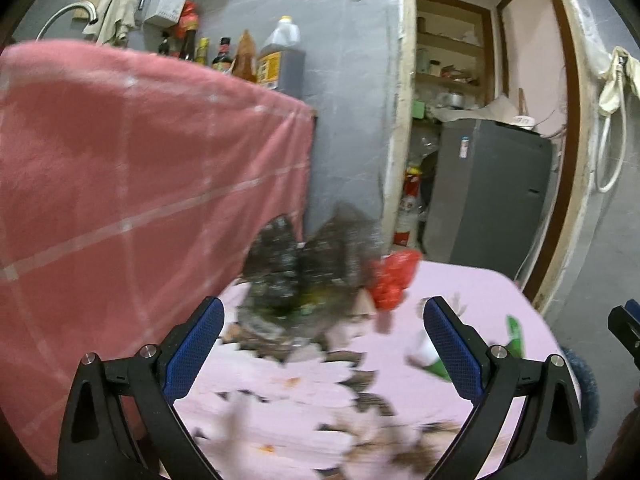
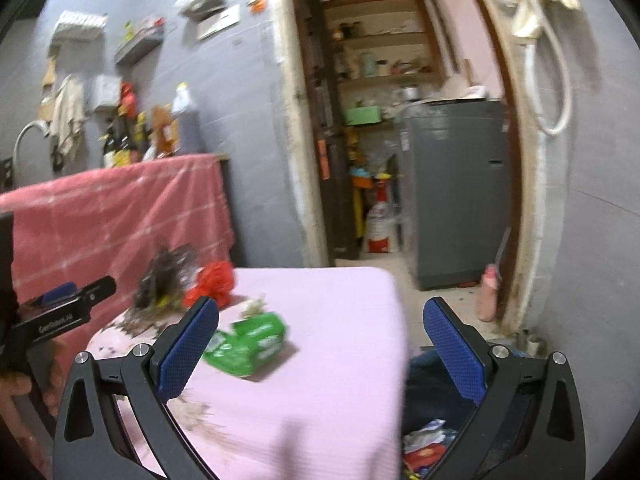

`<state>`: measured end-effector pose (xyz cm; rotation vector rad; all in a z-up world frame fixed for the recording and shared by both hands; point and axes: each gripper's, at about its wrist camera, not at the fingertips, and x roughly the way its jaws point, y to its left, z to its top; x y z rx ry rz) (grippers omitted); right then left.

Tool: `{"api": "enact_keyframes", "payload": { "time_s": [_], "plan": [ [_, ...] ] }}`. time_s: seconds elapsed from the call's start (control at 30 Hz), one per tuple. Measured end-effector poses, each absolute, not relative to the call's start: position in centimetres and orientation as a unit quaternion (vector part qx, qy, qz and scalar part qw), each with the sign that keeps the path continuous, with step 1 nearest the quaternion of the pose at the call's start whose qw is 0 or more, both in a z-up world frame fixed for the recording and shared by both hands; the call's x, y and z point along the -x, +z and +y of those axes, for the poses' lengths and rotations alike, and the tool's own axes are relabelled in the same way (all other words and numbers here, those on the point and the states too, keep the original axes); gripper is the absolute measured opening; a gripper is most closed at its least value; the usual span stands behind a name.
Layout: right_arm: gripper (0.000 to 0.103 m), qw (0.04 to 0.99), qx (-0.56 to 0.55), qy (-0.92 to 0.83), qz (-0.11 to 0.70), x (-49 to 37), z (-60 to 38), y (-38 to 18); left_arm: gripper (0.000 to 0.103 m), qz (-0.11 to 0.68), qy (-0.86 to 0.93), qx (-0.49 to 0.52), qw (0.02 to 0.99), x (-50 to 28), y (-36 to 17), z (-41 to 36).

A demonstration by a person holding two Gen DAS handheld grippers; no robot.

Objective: Collect trash
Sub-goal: 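Move both tools back over the trash on the table, then grasp the black plastic bag bundle with the left tool while the right tool grasps the green tube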

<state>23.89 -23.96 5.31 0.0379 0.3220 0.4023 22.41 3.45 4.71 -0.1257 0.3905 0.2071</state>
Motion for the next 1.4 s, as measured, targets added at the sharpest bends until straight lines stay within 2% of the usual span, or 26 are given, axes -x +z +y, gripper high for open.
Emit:
{"api": "enact_keyframes", "payload": {
  "time_s": [0.23,0.67,0.93,1.17,1.23,1.4],
  "plan": [
    [0.103,0.954,0.017,0.233,0.189,-24.9,-18.8,3.9,0.098,0.233,0.111,0.076,0.963,-23.9,3.1,7.5],
    [0.103,0.929,0.058,0.209,0.299,-27.8,-14.7,0.8,0.098,0.297,0.077,0.112,0.945,-27.1,1.3,10.7],
    [0.103,0.908,0.073,0.203,0.358,-30.0,-12.8,-0.6,0.098,0.304,0.065,0.102,0.945,-28.8,2.0,11.1],
    [0.103,0.902,0.081,0.210,0.370,-31.9,-11.0,-0.6,0.097,0.302,0.054,0.106,0.946,-30.7,2.4,11.6],
    [0.103,0.899,0.083,0.212,0.375,-32.7,-10.6,-0.8,0.095,0.304,0.049,0.107,0.945,-31.2,2.4,11.8],
    [0.103,0.891,0.071,0.221,0.390,-34.2,-10.4,-1.2,0.079,0.316,0.041,0.118,0.941,-32.3,2.2,12.2]
  ]
}}
